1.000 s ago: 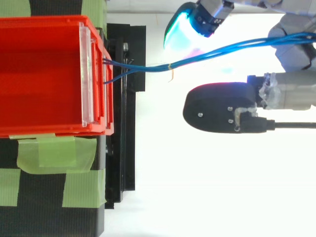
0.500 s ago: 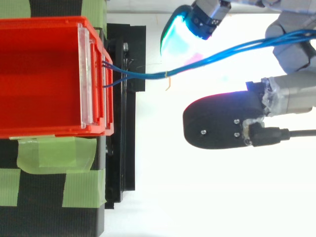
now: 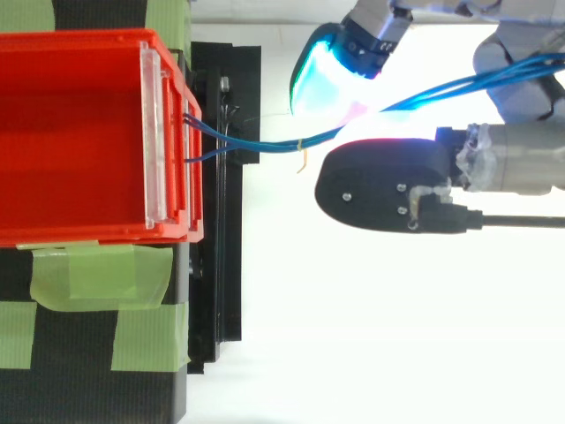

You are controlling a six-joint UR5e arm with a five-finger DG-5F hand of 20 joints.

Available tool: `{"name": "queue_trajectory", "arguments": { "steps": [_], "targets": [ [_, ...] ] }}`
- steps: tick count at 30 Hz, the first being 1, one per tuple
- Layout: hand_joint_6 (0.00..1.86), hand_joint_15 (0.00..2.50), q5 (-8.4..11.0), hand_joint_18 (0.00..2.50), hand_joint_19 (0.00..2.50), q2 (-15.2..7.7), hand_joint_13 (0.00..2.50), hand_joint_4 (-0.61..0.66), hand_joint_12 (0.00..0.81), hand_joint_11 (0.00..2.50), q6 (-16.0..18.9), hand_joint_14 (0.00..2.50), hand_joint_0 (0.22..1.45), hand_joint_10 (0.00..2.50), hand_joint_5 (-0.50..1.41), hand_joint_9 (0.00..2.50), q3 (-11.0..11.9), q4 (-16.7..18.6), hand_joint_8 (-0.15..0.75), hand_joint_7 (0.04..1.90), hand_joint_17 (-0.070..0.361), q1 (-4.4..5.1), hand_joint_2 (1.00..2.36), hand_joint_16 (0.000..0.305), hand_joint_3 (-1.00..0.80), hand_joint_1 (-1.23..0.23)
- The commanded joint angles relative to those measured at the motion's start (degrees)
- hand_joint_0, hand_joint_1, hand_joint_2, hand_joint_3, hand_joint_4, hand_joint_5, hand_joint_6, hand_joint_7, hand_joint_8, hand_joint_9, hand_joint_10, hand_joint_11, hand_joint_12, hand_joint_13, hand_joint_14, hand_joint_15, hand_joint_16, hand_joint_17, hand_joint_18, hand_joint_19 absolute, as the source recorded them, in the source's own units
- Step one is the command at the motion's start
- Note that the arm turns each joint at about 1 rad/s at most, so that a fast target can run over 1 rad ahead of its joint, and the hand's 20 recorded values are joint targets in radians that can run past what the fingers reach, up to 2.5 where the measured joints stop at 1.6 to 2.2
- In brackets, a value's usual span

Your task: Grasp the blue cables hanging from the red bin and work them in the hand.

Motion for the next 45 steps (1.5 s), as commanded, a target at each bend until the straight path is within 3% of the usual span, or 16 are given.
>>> {"name": "queue_trajectory", "arguments": {
  "steps": [1, 7, 12, 14, 19, 20, 23, 25, 29, 30, 34, 36, 45],
  "targets": [
    [0.02, 1.4, 0.0, 2.5, 0.76, 0.0, 1.89, 0.44, 0.533, 2.5, -0.1, 2.5, 1.01, 2.5, 0.41, 1.81, 0.0, 0.0, 0.455, 1.17, 0.153, -0.02, 1.03, 0.203, -0.17, -0.65],
    [0.02, 1.4, 0.0, 2.5, 0.76, 0.0, 1.89, 0.41, 0.533, 2.5, -0.1, 2.5, 1.03, 2.5, 0.41, 1.81, 0.0, 0.0, 0.455, 1.16, 0.153, -0.02, 1.03, 0.203, 0.14, -0.62],
    [0.02, 1.4, 0.0, 2.5, 0.76, 0.0, 1.89, 0.41, 0.533, 2.5, -0.1, 2.5, 1.05, 2.5, 0.41, 1.81, 0.0, 0.0, 0.455, 1.14, 0.153, -0.02, 1.02, 0.203, 0.26, -0.62],
    [0.02, 1.4, 0.0, 2.5, 0.76, 0.0, 1.89, 0.42, 0.533, 2.5, -0.1, 2.5, 1.05, 2.5, 0.41, 1.81, 0.0, 0.0, 0.455, 1.14, 0.153, -0.02, 1.02, 0.203, 0.21, -0.63],
    [0.02, 1.4, 0.0, 2.5, 0.76, 0.0, 1.89, 0.42, 0.533, 2.5, -0.1, 2.5, 0.96, 2.5, 0.4, 1.81, 0.0, 0.0, 0.455, 1.13, 0.153, -0.11, 1.02, 0.203, -0.23, -0.62],
    [0.02, 1.4, 0.0, 2.5, 0.76, 0.0, 1.89, 0.42, 0.533, 2.5, -0.1, 2.5, 0.96, 2.5, 0.4, 1.81, 0.0, 0.0, 0.455, 1.14, 0.153, -0.02, 1.03, 0.203, -0.25, -0.62],
    [0.02, 1.4, 0.0, 2.5, 0.76, 0.0, 1.89, 0.43, 0.533, 2.5, -0.1, 2.5, 1.0, 2.5, 0.4, 1.81, 0.0, 0.0, 0.455, 1.13, 0.153, -0.02, 1.03, 0.203, -0.2, -0.62],
    [0.02, 1.4, 0.0, 2.5, 0.76, 0.0, 1.89, 0.42, 0.533, 2.5, -0.1, 2.5, 1.05, 2.5, 0.4, 1.81, 0.0, 0.0, 0.455, 1.14, 0.153, -0.02, 1.03, 0.203, -0.07, -0.62],
    [0.02, 1.4, 0.0, 2.5, 0.76, 0.0, 1.89, 0.43, 0.533, 2.5, -0.1, 2.5, 1.04, 2.5, 0.41, 1.81, 0.0, 0.0, 0.455, 1.14, 0.153, -0.02, 1.02, 0.203, -0.02, -0.62],
    [0.02, 1.4, 0.0, 2.5, 0.76, 0.0, 1.89, 0.43, 0.533, 2.5, -0.1, 2.5, 1.02, 2.5, 0.41, 1.81, 0.0, 0.0, 0.455, 1.13, 0.153, -0.02, 1.02, 0.203, -0.06, -0.62],
    [0.02, 1.4, 0.09, 2.5, 0.76, 0.0, 1.89, 0.46, 0.533, 2.5, -0.1, 2.5, 0.9, 2.5, 0.41, 1.81, 0.0, 0.0, 0.455, 1.14, 0.153, 0.15, 1.02, 0.203, -0.55, -0.59],
    [0.02, 1.4, 0.09, 2.5, 0.76, 0.0, 1.89, 0.45, 0.533, 2.5, -0.1, 2.5, 0.9, 2.5, 0.42, 1.81, 0.0, 0.0, 0.455, 1.16, 0.153, 0.15, 1.02, 0.203, -0.61, -0.59],
    [0.02, 1.4, 0.09, 2.5, 0.76, 0.0, 1.89, 0.48, 0.533, 2.5, -0.1, 2.5, 0.99, 2.5, 0.41, 1.81, 0.0, 0.0, 0.455, 1.18, 0.153, 0.24, 1.03, 0.203, -0.42, -0.64]
  ]
}}
